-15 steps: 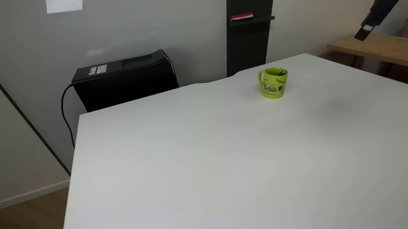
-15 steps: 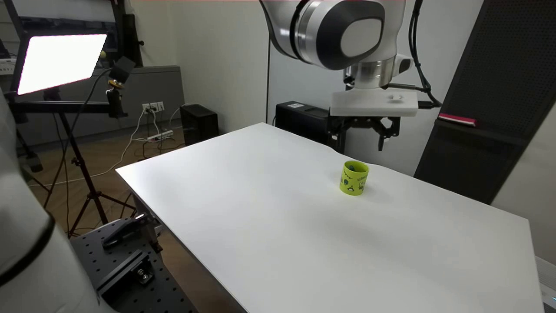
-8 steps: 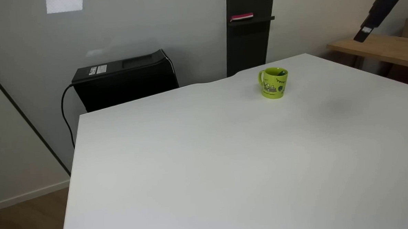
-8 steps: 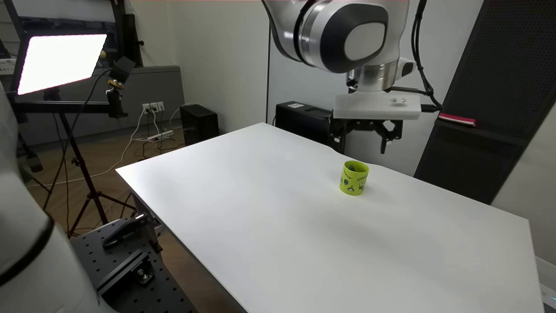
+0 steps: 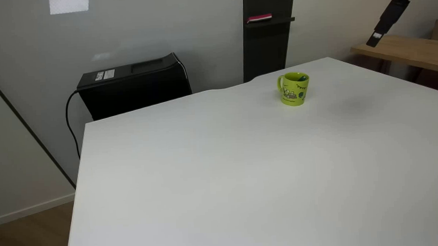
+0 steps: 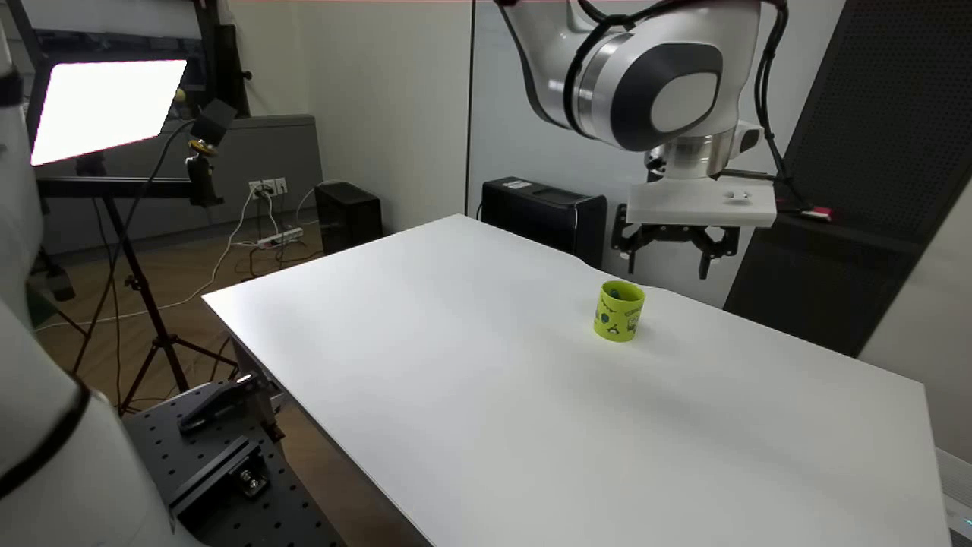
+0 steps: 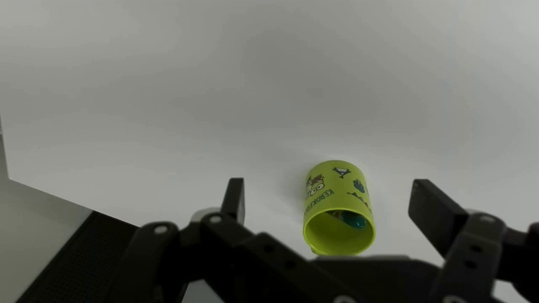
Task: Remove the marker from the cup and put it on the table
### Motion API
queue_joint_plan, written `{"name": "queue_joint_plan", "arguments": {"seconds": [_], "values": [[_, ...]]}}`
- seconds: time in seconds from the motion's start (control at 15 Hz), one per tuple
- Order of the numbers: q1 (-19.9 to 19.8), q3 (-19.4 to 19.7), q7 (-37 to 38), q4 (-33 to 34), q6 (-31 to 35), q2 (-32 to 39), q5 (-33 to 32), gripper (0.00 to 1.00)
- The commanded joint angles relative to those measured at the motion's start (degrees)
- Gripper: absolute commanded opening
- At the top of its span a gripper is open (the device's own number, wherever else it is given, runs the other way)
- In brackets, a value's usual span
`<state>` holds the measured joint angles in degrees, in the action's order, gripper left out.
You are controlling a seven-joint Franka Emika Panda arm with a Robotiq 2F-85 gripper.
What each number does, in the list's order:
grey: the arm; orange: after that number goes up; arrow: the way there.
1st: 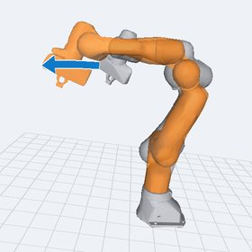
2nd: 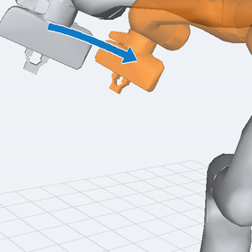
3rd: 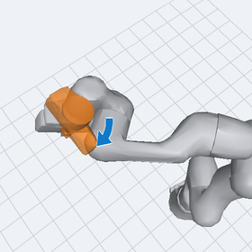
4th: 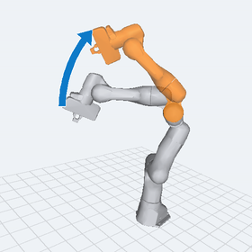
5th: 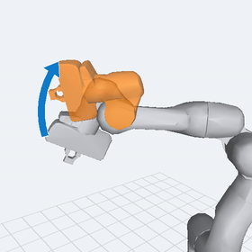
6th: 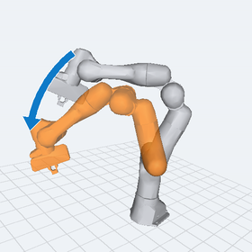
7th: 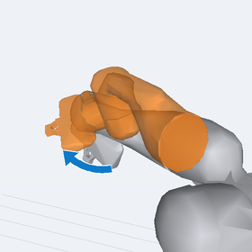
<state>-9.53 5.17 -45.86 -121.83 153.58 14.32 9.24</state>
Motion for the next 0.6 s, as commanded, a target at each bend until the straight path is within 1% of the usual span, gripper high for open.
{"name": "queue_joint_plan", "arguments": {"seconds": [0.0,0.53], "values": [[-2.6,-2.6,-0.2,7.3,0.3,5.7,0.3,1.0],[-4.6,-7.5,0.6,17.0,0.0,13.3,0.3,1.0]]}}
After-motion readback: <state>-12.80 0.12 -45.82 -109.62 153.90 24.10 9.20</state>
